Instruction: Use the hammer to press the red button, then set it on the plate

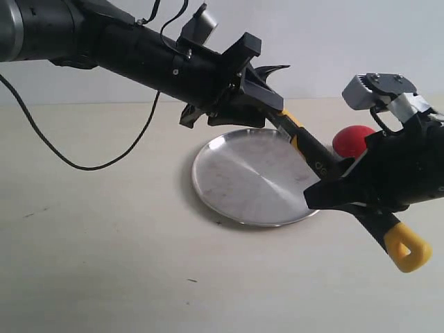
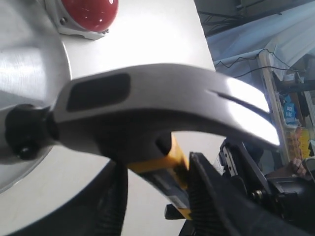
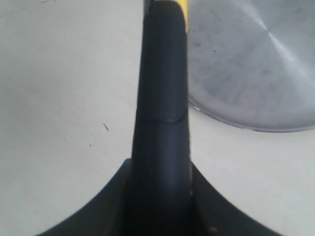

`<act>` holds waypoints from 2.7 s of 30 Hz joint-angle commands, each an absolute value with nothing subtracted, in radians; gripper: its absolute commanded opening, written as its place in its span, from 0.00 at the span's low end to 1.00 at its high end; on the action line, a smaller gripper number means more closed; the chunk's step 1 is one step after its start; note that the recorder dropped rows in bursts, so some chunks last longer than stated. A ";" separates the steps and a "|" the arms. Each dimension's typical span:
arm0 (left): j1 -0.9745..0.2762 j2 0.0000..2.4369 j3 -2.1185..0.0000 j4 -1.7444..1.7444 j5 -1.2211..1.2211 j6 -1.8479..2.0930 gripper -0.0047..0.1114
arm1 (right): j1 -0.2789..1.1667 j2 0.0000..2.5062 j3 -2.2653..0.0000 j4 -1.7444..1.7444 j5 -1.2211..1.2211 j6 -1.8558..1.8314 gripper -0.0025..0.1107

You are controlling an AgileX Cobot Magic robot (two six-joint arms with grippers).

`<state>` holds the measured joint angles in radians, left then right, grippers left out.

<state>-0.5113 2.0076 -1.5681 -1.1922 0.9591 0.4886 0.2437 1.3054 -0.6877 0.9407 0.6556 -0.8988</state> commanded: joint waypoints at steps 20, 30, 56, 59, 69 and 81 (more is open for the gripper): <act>-0.507 1.980 -1.563 -1.102 1.013 0.521 0.50 | 0.245 1.212 -0.704 0.833 0.500 -0.755 0.02; -0.485 1.873 -1.561 -1.036 1.074 0.521 0.27 | 0.245 1.139 -0.704 0.466 0.428 -0.356 0.02; -0.487 0.402 -0.217 -1.645 0.612 1.374 0.04 | 0.194 1.185 -0.704 -0.348 0.550 0.341 0.02; -0.487 0.187 -0.107 -1.645 0.538 1.333 0.04 | 0.159 1.194 -0.704 -0.335 0.502 0.338 0.02; -0.487 0.047 0.000 -1.530 0.252 1.226 0.04 | -0.062 1.221 -0.704 -0.040 0.347 0.071 0.02; -0.487 0.047 0.000 -1.530 0.255 1.226 0.04 | -0.093 1.221 -0.704 0.834 0.161 -0.638 0.02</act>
<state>-0.4880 0.0437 -0.0030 -1.5352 0.2563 1.2286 -0.0892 1.2301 -0.6877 0.6092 0.2694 -0.4594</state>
